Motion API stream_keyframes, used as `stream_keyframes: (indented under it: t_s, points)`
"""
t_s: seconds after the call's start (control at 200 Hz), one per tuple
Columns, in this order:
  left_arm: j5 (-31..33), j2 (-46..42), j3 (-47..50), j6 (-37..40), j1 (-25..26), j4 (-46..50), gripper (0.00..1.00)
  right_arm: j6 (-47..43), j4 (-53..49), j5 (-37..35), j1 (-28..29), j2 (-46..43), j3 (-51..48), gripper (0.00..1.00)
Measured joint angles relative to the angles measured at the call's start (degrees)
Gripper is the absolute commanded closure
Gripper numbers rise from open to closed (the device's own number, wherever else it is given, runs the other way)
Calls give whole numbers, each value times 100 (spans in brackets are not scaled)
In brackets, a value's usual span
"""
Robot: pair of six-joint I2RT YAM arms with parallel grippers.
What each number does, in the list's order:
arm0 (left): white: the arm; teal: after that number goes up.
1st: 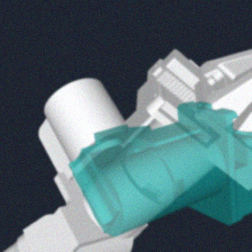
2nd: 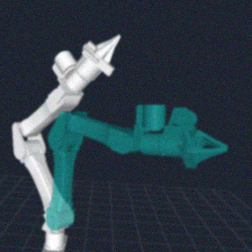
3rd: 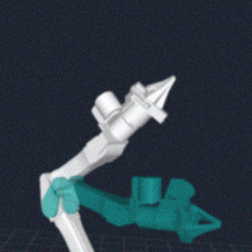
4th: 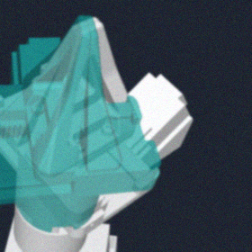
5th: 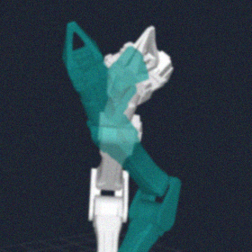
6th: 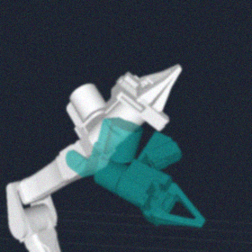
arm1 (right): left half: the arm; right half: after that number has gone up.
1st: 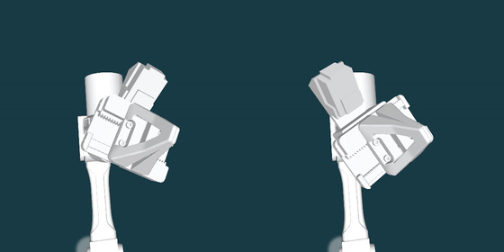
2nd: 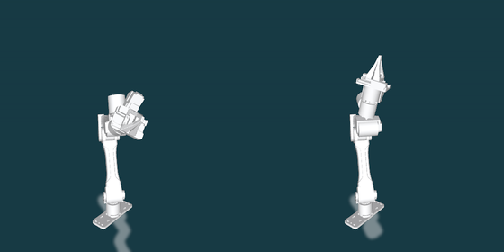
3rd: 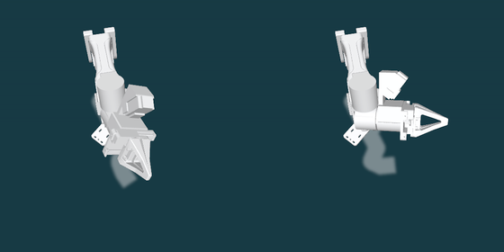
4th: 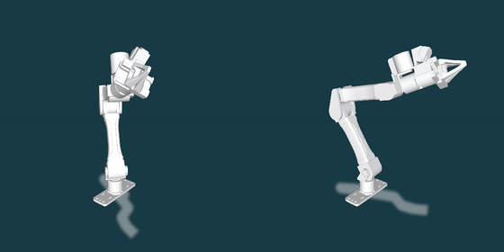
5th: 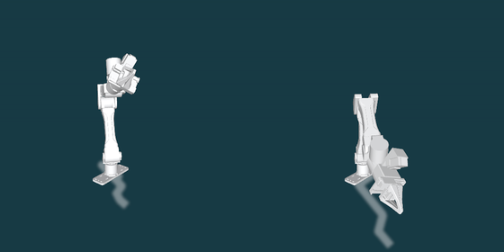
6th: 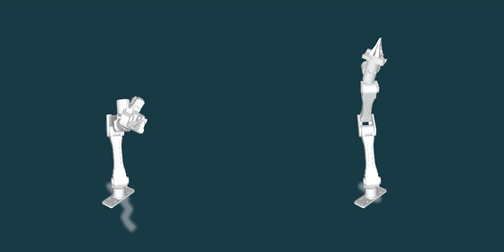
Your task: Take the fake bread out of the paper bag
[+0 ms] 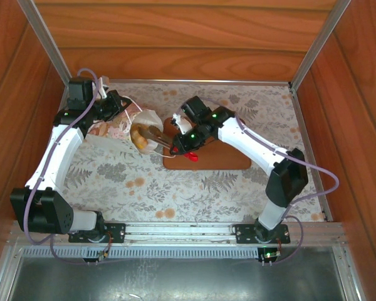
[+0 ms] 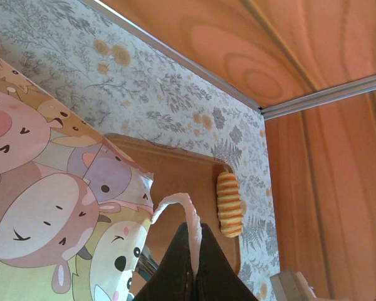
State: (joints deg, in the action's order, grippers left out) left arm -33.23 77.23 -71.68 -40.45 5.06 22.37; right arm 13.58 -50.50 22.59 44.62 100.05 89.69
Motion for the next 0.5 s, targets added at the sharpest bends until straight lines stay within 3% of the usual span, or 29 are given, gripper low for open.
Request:
stream_keyframes:
  t_s: [0.5]
  points:
    - [0,0,0,0,0,0,100,4,-190,251,2,994,898,58]
